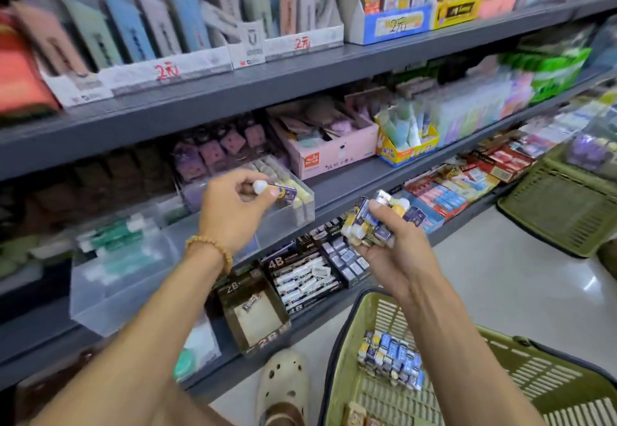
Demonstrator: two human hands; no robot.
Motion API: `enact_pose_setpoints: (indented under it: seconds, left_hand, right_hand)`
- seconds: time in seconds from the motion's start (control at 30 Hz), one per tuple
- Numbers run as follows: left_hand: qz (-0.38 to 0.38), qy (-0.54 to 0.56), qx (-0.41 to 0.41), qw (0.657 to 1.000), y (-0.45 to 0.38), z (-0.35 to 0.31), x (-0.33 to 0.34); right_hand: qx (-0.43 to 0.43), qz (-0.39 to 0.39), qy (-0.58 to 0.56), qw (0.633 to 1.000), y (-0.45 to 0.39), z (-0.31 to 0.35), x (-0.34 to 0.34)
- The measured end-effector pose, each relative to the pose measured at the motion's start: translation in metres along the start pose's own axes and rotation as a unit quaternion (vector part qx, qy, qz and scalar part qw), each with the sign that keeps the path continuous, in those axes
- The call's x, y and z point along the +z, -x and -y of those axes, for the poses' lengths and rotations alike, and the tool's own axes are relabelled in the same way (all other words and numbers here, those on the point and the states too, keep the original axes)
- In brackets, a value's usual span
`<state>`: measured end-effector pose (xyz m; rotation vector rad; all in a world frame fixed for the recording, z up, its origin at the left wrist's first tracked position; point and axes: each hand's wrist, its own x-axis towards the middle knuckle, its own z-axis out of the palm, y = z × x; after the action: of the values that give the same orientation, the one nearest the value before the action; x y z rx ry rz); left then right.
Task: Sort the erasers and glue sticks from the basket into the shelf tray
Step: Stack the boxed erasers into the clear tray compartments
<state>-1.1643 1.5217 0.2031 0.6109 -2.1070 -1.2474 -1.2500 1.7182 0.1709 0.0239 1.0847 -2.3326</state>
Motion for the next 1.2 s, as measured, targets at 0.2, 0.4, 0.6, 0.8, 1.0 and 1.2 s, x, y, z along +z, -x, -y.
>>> enact_pose_setpoints:
  seconds: [0.2,0.4,0.6,0.8,1.0,1.2]
  left_hand:
    - [-0.020,-0.075,-0.032,0.996,-0.071,0.020,-0.016]
    - [0.045,-0.133,-0.012,0.990,-0.099,0.023,-0.011]
    - [0.132,-0.106,-0.036,0.985,-0.117,0.037,-0.008]
    - [0.140,-0.091,-0.026,0.986,-0.125,0.032,-0.005]
    - [0.135,-0.090,-0.021,0.986,-0.126,0.032,-0.007]
    - [0.157,-0.089,-0.020,0.983,-0.127,0.027,-0.013]
  right_hand:
    - [-0.016,0.018,0.017,1.000,-0.023,0.014,0.019]
    - [-0.003,0.013,0.015,1.000,-0.045,0.016,0.025]
    - [0.010,-0.003,0.017,1.000,-0.060,0.014,0.024]
    - [0.017,-0.022,0.024,0.999,-0.067,0.009,0.026]
    - [0.019,-0.022,0.031,0.999,-0.068,0.008,0.028]
    - [0.019,-0.026,0.031,0.999,-0.063,0.011,0.031]
